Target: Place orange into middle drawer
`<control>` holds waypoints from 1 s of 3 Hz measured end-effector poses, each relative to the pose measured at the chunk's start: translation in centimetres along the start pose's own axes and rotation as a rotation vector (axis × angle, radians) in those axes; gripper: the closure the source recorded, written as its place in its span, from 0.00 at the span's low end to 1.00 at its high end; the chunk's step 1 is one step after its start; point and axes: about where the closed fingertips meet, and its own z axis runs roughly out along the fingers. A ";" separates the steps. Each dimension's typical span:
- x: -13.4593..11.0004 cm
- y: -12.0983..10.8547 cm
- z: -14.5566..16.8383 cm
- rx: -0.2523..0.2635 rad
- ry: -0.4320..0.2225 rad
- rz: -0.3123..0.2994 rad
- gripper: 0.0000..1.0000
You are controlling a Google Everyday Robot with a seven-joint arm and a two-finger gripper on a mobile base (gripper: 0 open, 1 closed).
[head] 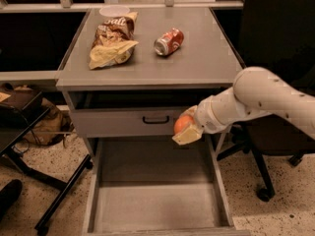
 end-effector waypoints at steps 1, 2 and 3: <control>2.4 1.7 3.6 -0.042 -0.012 0.043 1.00; 2.8 2.2 4.2 -0.046 -0.015 0.059 1.00; 4.9 5.2 8.1 -0.092 -0.017 0.138 1.00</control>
Offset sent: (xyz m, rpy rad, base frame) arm -0.0097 0.0071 -0.0360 0.0262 0.0433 -0.0040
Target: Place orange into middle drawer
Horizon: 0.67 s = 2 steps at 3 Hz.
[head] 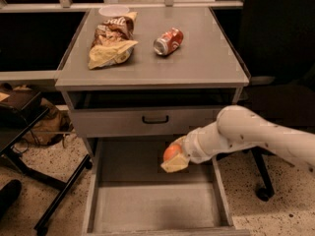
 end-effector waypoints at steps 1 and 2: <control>3.1 2.8 4.4 -0.067 0.022 0.092 1.00; 4.3 4.0 6.7 -0.097 0.021 0.141 1.00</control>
Offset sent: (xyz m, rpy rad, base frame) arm -0.0506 0.0382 -0.1000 0.0593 0.2180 -0.0660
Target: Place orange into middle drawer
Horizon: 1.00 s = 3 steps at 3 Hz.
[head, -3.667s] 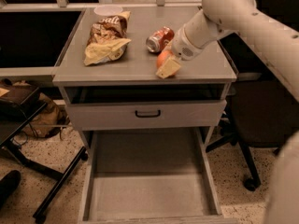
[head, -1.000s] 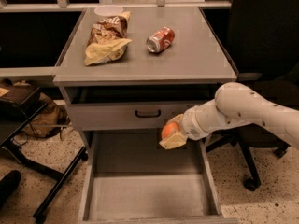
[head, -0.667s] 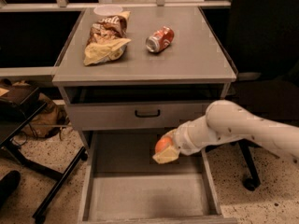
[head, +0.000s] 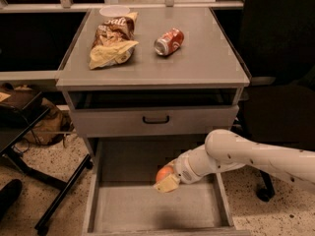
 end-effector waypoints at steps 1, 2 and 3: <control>0.0 0.0 0.0 0.000 0.000 0.000 1.00; 0.7 -1.0 1.7 0.030 -0.029 0.026 1.00; 0.9 -2.0 4.6 0.102 -0.048 0.045 1.00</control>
Offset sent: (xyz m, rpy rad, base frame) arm 0.0223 0.0059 -0.0600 0.0420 -0.0454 -0.1478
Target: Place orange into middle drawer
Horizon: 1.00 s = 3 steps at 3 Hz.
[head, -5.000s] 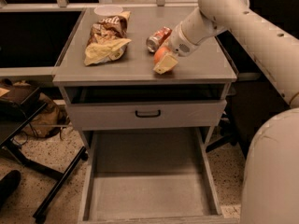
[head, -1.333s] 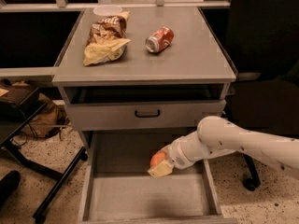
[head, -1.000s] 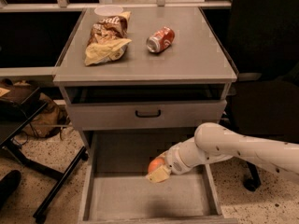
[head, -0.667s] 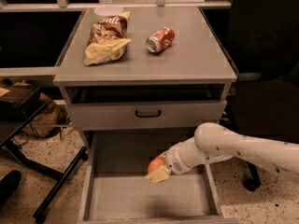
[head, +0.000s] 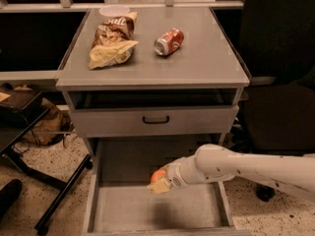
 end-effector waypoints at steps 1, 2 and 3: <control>0.7 -0.7 2.5 0.082 -0.005 0.027 1.00; 2.2 -4.8 8.0 0.126 -0.019 0.101 1.00; 2.2 -4.8 8.1 0.126 -0.019 0.101 1.00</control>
Offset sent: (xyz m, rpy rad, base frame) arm 0.0545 0.0124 -0.0867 -0.0331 -0.0749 -0.2341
